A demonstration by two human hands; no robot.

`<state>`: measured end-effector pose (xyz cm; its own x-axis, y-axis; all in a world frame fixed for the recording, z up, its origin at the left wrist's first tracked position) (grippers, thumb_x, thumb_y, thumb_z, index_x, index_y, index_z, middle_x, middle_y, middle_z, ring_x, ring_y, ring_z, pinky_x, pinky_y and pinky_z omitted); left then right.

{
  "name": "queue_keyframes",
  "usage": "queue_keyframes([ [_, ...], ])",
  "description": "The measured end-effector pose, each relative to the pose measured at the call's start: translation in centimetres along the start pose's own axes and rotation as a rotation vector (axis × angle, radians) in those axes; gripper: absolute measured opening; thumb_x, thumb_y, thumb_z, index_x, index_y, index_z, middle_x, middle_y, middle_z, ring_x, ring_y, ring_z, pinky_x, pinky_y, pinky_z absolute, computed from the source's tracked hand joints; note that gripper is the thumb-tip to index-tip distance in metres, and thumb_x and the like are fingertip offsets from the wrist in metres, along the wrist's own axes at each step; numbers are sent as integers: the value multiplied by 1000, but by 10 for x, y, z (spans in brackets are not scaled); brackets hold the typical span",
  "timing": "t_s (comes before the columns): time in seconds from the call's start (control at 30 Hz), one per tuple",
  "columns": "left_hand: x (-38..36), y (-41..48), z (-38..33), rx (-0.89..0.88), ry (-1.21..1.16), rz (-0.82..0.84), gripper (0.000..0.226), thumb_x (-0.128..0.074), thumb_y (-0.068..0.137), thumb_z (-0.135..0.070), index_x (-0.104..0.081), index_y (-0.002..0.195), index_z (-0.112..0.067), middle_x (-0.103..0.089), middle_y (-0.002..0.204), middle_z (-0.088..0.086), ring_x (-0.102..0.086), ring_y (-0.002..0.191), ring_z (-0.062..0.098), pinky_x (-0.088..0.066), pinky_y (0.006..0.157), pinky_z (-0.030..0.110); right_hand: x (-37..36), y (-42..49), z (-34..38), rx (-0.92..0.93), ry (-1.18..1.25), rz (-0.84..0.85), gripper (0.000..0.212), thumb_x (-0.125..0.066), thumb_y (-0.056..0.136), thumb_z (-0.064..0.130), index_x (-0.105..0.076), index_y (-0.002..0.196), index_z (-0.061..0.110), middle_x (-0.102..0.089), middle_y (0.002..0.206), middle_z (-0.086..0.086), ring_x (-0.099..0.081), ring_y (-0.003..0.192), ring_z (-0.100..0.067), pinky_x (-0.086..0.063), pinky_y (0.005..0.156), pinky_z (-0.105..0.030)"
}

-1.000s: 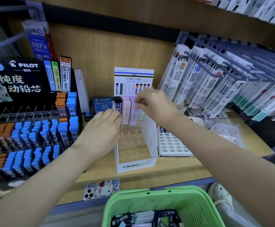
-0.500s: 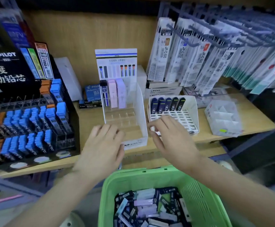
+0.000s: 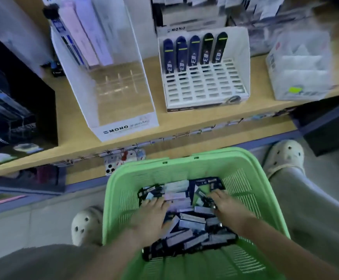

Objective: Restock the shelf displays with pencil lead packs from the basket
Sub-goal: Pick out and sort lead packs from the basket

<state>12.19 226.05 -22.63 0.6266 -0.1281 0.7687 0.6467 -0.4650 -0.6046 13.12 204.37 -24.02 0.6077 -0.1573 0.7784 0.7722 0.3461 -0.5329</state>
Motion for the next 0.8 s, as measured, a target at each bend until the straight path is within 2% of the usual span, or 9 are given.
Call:
queue_keyframes([
  [0.03,-14,6,5,12,-51,69,116,22,63,-81,-30,142,-16,-39,139,4,-36,126,20,-26,105,32,-12,4,-5,-27,54,53,49,-45,97,17,-28,143,18,-32,146,-1,-37,130,-21,-29,106,-31],
  [0.07,-26,12,9,33,-110,128,113,17,66,-83,-28,144,-16,-36,142,4,-35,129,21,-27,106,32,-22,9,-8,-40,96,75,49,-47,97,19,-28,143,19,-32,147,0,-37,130,-22,-31,104,-31],
  [0.13,-50,22,13,70,-216,254,86,-12,85,-71,-22,148,-14,-26,152,6,-33,134,23,-28,109,34,-42,19,-14,-87,204,134,49,-51,96,25,-32,141,17,-35,145,-1,-42,127,-22,-36,97,-29],
  [0.23,-71,30,8,67,-297,334,63,-40,98,-47,-21,148,-14,-32,147,5,-36,130,20,-32,105,29,-73,28,-19,-132,353,225,54,-60,90,20,-37,139,14,-43,138,-7,-48,122,-24,-43,95,-30],
  [0.33,-86,34,0,45,-337,307,72,-50,93,-47,-18,149,-15,-31,145,4,-31,131,20,-28,106,28,-103,23,-27,-87,440,309,76,-75,78,19,-35,142,16,-38,141,-4,-43,128,-23,-42,102,-37],
  [0.43,-96,36,-5,60,-363,287,92,-62,84,-50,-8,151,-18,-28,141,2,-30,129,21,-32,104,33,-110,17,-34,-70,326,334,92,-81,70,25,-29,144,12,-34,146,-4,-37,131,-21,-35,106,-32],
  [0.53,-99,39,-8,85,-423,256,93,-69,81,-42,-10,150,-19,-30,135,1,-36,123,19,-39,96,30,-110,22,-36,-57,202,342,96,-82,68,28,-26,144,12,-33,145,-5,-33,131,-23,-34,105,-33],
  [0.7,-103,44,-7,216,-519,232,47,-61,90,-31,-38,127,-13,-51,113,9,-51,99,24,-43,75,30,-108,27,-37,-38,-32,348,75,-72,77,36,-35,137,13,-35,141,-5,-33,127,-24,-31,101,-35],
  [0.8,-104,48,-9,206,-561,227,11,-47,98,-20,-40,100,-12,-43,84,0,-43,83,20,-31,67,30,-107,26,-38,-22,-32,338,70,-70,78,37,-39,137,15,-35,144,-3,-33,132,-21,-28,103,-34],
])
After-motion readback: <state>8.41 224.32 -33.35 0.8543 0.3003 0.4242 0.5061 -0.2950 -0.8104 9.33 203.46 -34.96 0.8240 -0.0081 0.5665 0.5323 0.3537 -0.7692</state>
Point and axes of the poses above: each hand's wrist, its own y-axis towards the middle knuckle, its own x-axis out of the back of the hand, z = x × y, the point moved 3 cm from there along y, towards the middle knuckle
